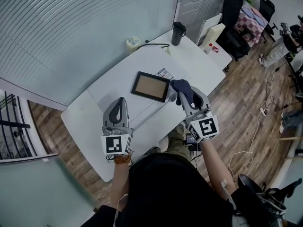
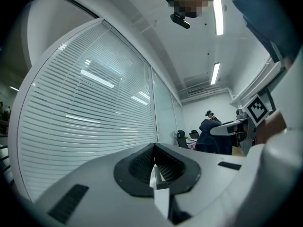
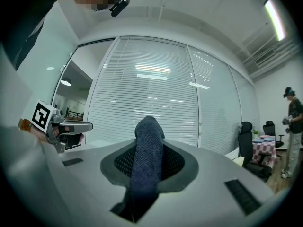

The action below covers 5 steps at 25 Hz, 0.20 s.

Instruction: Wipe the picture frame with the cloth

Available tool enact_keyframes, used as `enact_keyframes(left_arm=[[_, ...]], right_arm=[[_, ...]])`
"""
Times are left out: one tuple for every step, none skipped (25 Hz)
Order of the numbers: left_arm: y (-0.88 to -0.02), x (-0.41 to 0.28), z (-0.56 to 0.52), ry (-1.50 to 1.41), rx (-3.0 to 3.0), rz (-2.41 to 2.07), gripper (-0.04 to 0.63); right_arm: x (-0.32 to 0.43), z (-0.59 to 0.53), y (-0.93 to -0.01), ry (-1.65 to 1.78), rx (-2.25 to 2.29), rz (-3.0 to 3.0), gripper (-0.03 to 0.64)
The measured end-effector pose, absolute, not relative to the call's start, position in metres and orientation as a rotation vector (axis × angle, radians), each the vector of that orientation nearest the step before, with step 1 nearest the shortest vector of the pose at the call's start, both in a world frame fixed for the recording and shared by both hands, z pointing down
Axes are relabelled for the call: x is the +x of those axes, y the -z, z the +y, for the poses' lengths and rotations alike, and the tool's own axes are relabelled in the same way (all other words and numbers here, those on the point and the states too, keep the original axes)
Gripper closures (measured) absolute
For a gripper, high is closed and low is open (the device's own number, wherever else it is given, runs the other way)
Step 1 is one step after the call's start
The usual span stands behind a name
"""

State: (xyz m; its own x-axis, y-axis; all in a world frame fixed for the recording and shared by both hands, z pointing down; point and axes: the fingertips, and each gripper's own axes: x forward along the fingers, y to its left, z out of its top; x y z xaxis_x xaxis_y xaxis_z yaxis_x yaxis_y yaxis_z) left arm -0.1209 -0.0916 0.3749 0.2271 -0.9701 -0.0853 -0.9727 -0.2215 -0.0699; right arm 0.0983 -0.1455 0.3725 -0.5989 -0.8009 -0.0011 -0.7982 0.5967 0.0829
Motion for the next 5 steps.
enact_keyframes(left_arm=[[-0.3757,-0.1206,-0.0911,-0.035,-2.375,1.889,0.589],[-0.3762,-0.1203,-0.0911,-0.035,-2.375,1.889,0.589],[-0.3767,-0.1200,-0.0914,-0.034,-2.375,1.890,0.589],[-0.3773,-0.1199,-0.0919,-0.032,-2.375,1.892,0.589],[-0.3780,-0.1199,-0.0924,-0.027,-2.375,1.895,0.589]], right_arm=[[0.0991,-0.1459,-0.3731,0.110,1.394,-2.771,0.540],[0.0999,-0.1462,-0.3738,0.107,1.395,-2.771,0.540],[0.1008,-0.1466,-0.3747,0.106,1.394,-2.772,0.540],[0.1017,-0.1471,-0.3754,0.102,1.396,-2.773,0.540],[0.1025,-0.1476,-0.3759,0.097,1.399,-2.774,0.540]])
